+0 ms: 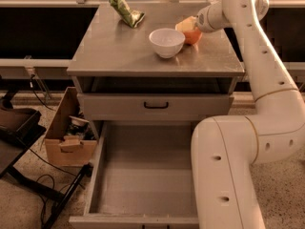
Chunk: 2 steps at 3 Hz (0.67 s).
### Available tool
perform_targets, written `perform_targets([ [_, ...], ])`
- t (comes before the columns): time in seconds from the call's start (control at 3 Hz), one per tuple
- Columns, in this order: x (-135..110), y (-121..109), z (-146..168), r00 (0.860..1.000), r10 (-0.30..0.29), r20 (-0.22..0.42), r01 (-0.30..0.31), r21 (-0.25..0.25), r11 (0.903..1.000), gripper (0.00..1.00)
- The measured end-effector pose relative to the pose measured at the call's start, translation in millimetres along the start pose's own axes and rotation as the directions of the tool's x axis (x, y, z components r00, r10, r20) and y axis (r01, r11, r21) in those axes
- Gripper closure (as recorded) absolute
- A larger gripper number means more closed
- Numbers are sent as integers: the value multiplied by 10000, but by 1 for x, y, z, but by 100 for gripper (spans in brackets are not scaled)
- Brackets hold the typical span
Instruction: Pick orange from middle drawer and place on counter
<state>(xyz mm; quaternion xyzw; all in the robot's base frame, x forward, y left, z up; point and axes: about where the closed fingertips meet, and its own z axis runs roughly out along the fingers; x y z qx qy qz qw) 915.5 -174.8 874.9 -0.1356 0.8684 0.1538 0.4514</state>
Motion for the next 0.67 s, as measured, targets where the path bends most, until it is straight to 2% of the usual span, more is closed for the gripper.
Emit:
perform_targets([
  [0.33,0,0,0,10000,0,0,0,0,10000,0],
  [0.67,0,0,0,10000,0,-1,0,-1,10000,0],
])
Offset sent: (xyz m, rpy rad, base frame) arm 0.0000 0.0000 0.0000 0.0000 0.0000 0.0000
